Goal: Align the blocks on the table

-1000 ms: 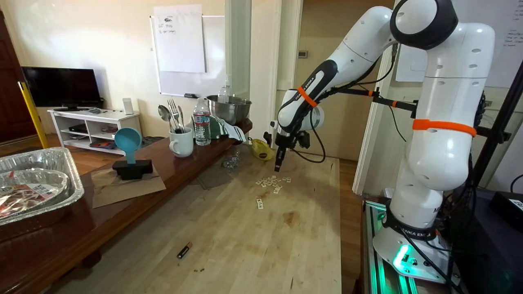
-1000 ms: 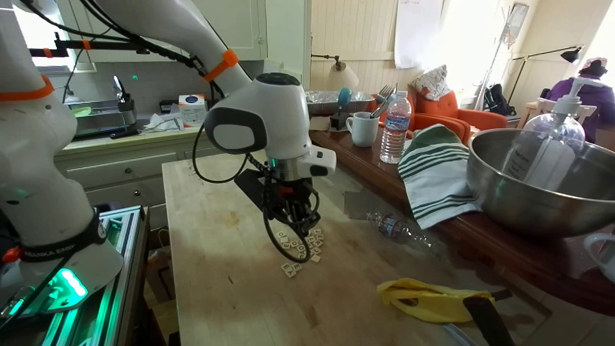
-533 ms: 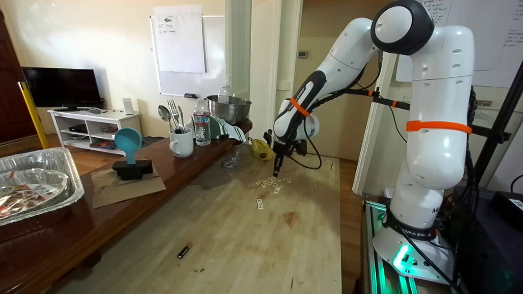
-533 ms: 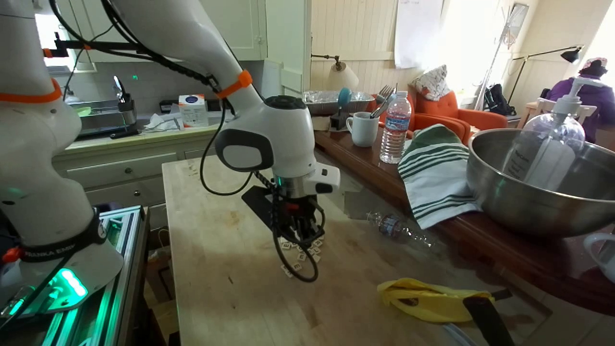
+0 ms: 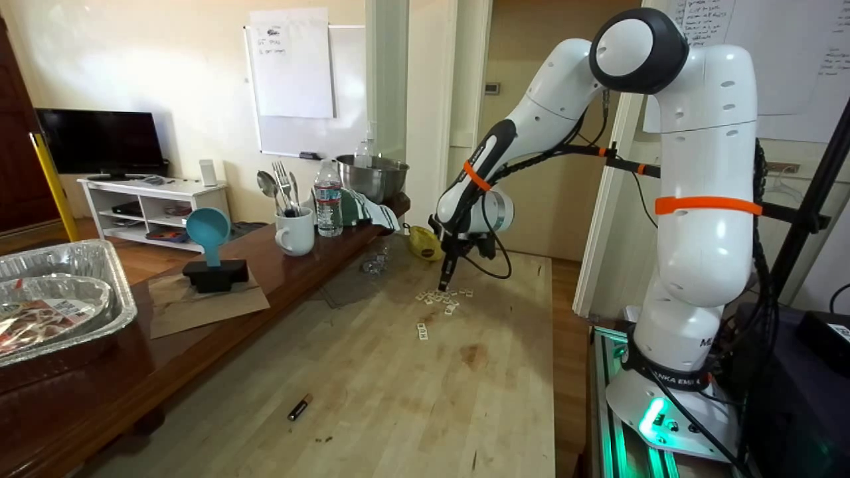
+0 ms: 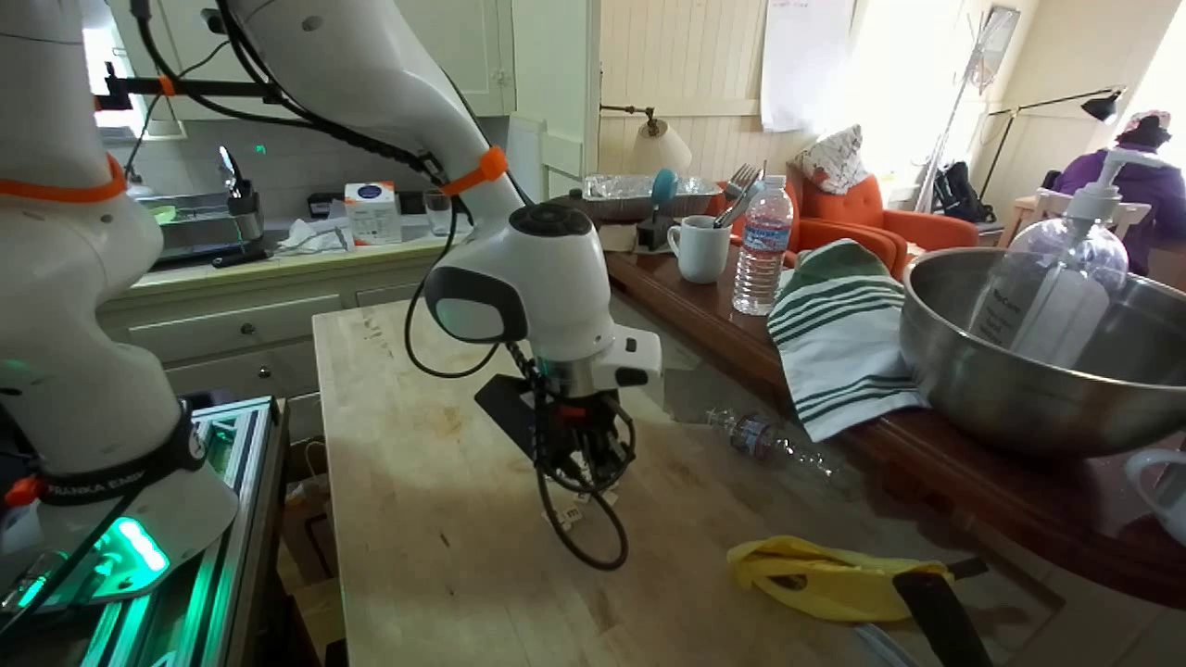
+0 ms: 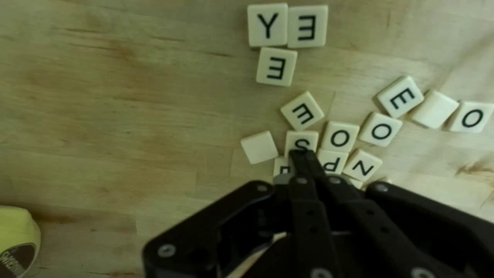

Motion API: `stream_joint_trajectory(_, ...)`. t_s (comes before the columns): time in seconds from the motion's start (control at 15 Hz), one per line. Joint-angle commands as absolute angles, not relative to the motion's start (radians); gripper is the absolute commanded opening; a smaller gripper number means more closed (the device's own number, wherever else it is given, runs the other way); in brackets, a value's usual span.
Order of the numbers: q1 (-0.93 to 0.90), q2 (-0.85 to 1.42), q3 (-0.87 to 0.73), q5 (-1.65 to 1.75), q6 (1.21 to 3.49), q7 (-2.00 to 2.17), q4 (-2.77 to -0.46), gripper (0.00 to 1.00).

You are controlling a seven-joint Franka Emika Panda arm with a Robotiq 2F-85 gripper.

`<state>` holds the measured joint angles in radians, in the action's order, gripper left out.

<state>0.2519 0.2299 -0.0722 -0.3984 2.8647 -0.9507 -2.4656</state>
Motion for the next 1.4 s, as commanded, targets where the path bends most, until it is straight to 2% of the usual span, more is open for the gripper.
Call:
stream_joint_trajectory(0.0, 0.298, 0.26, -0.02, -0.485, 2.889, -1.048, -2.444, 0.0)
stream_joint_trajectory(1.33, 0.444, 0.254, 0.131, -0.763, 2.939, -1.368, -2.48, 0.0)
